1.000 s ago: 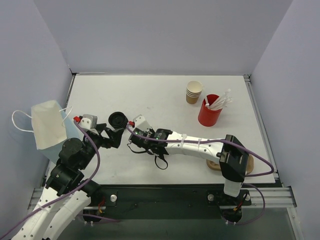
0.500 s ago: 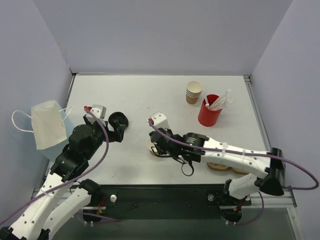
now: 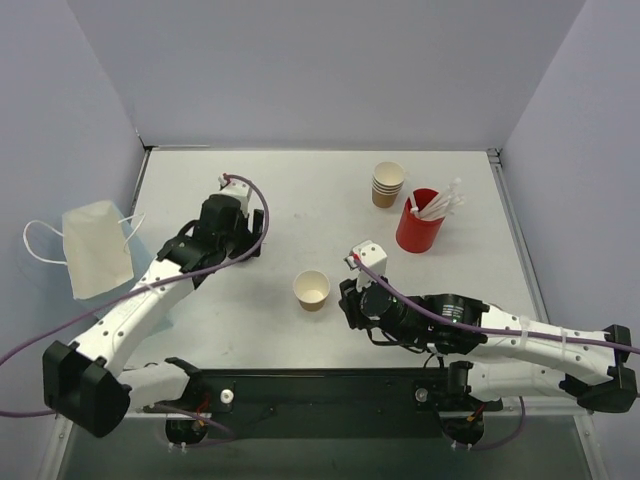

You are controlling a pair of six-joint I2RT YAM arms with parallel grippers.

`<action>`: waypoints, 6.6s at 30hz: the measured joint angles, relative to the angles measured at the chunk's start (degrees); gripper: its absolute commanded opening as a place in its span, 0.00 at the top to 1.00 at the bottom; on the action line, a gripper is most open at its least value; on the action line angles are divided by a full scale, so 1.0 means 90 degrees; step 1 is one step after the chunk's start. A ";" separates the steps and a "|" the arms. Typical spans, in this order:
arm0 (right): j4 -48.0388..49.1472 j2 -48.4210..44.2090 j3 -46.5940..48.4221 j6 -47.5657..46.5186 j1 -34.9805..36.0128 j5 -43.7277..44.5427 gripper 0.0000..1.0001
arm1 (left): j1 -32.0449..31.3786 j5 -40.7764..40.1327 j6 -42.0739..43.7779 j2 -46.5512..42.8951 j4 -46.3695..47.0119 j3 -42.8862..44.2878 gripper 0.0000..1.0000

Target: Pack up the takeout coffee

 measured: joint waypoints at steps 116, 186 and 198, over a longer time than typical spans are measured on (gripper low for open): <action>0.9445 -0.0381 -0.3806 -0.4007 -0.0333 -0.2195 0.61 | 0.0801 0.7096 -0.4500 -0.0935 0.2905 -0.0503 0.79; 0.5027 -0.0617 -0.1503 -0.2608 -0.0583 -0.1486 1.00 | 0.1270 0.6900 -0.3937 -0.1426 0.2358 -0.0408 0.04; 0.0177 0.1173 0.1205 -0.1508 -0.1382 -0.1600 1.00 | 0.1333 0.3876 -0.1440 -0.2664 0.0457 -0.1032 0.04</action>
